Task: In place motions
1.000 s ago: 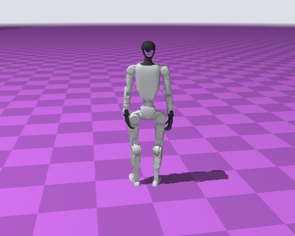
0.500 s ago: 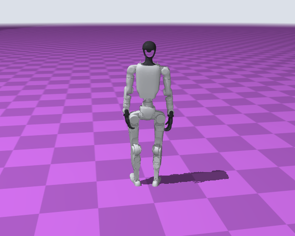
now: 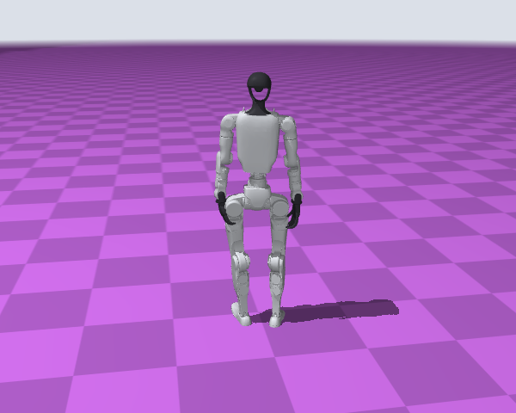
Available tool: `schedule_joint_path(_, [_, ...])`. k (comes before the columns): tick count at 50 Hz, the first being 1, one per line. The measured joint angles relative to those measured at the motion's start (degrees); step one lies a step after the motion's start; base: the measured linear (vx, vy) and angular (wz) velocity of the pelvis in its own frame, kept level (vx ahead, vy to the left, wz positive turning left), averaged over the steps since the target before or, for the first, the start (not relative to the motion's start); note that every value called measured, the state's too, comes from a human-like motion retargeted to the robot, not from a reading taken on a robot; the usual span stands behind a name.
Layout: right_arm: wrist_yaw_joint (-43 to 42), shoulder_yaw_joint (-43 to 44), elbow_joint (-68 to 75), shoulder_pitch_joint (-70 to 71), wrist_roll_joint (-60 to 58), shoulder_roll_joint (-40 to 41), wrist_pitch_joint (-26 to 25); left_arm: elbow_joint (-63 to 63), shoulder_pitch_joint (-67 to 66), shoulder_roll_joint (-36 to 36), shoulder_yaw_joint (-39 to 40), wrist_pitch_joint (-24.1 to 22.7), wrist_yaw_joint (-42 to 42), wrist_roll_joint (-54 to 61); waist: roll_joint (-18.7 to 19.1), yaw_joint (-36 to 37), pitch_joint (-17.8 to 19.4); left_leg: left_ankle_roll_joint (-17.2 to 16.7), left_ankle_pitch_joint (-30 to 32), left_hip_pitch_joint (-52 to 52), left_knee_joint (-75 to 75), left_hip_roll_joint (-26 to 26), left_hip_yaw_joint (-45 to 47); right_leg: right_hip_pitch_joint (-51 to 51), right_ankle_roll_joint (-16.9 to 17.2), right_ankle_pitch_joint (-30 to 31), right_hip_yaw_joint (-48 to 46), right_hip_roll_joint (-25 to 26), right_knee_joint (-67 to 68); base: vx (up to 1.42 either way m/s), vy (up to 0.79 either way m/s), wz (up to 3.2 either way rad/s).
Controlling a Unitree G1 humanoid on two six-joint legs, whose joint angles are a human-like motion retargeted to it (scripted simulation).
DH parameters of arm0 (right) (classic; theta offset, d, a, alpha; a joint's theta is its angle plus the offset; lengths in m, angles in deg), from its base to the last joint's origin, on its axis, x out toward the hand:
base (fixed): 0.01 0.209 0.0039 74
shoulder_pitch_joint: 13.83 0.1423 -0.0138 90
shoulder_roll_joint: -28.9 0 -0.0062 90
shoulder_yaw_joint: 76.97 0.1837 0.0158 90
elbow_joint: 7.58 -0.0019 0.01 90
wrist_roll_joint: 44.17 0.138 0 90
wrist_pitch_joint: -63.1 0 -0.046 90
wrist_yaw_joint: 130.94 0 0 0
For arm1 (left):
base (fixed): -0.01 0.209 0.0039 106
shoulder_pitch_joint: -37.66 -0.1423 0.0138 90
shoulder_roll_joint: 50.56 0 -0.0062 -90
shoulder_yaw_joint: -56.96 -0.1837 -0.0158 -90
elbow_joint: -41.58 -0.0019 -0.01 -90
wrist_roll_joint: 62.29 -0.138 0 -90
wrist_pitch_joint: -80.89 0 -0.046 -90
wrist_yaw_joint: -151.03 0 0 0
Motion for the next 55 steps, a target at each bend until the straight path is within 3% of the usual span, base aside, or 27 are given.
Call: schedule_joint_path(55, [0.8, -0.4, 0.9, 0.3, -0.7, -0.2, -0.2, -1.4, 0.1, -1.2, -1.0, 0.2, 0.0, -0.7, -0.8, 1.1, 0.9, 0.3, -0.1, -0.3, 0.3, -0.2, 0.0, -0.1, 0.3, 0.0, -0.3, -0.3, 0.0, 0.0, 0.0, 0.0])
